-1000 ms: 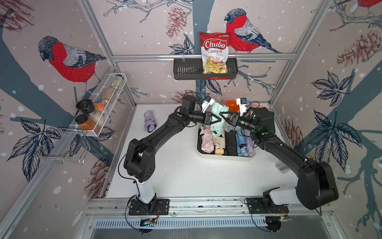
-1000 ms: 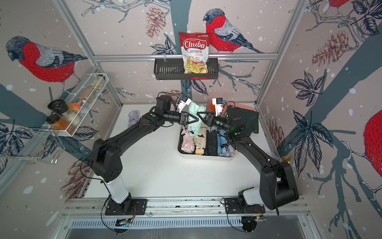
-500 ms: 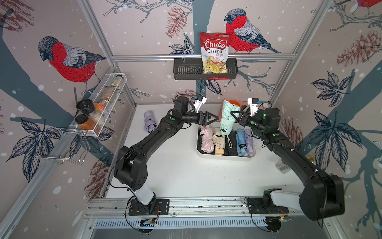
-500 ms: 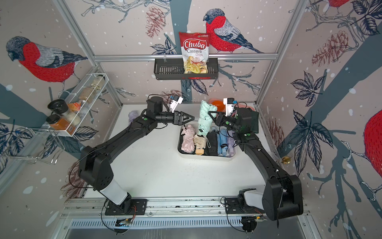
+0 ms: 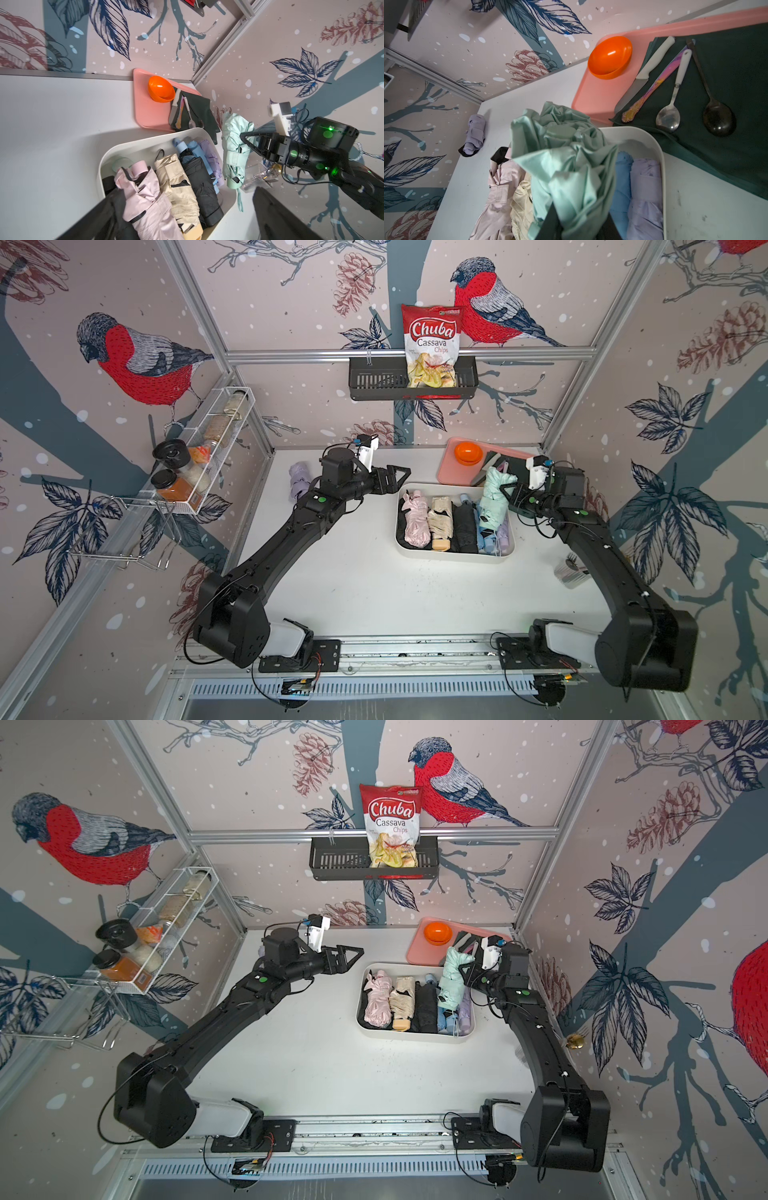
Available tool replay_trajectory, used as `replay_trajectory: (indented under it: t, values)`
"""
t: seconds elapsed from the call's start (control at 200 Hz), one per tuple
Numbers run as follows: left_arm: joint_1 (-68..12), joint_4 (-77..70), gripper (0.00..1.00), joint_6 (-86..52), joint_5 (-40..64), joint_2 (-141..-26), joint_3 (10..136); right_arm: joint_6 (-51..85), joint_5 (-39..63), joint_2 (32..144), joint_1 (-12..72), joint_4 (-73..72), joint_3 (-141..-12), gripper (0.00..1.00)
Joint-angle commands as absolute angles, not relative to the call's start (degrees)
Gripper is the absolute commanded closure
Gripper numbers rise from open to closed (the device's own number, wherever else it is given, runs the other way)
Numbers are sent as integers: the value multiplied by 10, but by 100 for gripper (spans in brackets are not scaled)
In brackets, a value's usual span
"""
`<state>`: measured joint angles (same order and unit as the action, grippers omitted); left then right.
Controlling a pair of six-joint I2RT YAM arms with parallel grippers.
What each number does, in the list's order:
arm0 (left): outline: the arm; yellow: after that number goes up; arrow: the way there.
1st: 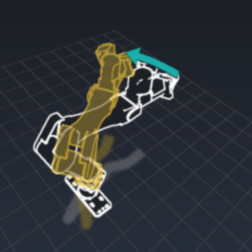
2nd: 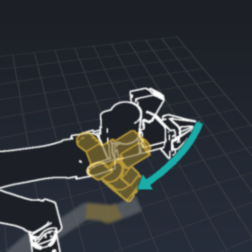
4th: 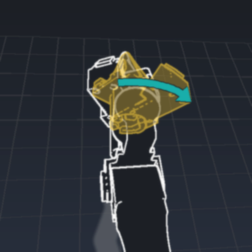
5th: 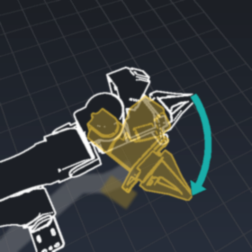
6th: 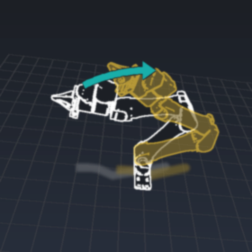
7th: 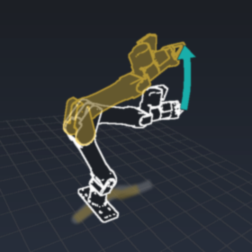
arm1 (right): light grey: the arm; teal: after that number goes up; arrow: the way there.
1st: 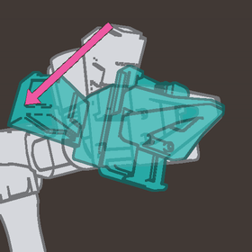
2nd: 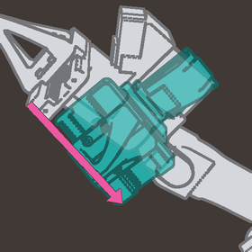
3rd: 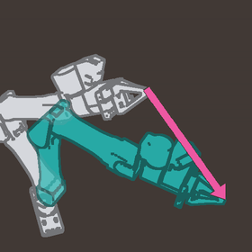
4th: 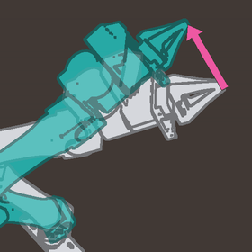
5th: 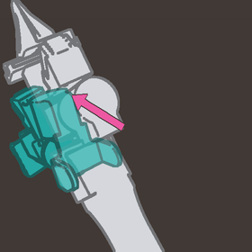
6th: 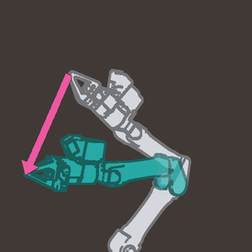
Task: Put the umbrella into the storage box
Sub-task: Place the umbrella in the storage box.
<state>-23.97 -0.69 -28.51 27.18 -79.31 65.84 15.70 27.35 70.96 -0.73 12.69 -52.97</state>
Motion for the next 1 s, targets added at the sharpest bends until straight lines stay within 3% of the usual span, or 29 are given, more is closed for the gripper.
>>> replay_trajectory:
  t: [0.0, 0.33, 0.6, 0.996]
  values:
    - [-237, -15, 1, -270, 214, -782, 654, 141, 260, 715, -7, 128, -530, 100]
    - [-223, -12, 1, -266, 185, -776, 641, 133, 235, 743, -2, 67, -498, 100]
    - [-220, -12, 1, -264, 187, -782, 641, 134, 222, 770, -1, 37, -545, 100]
    - [-212, -9, 2, -257, 182, -782, 642, 130, 243, 740, 3, 43, -499, 100]
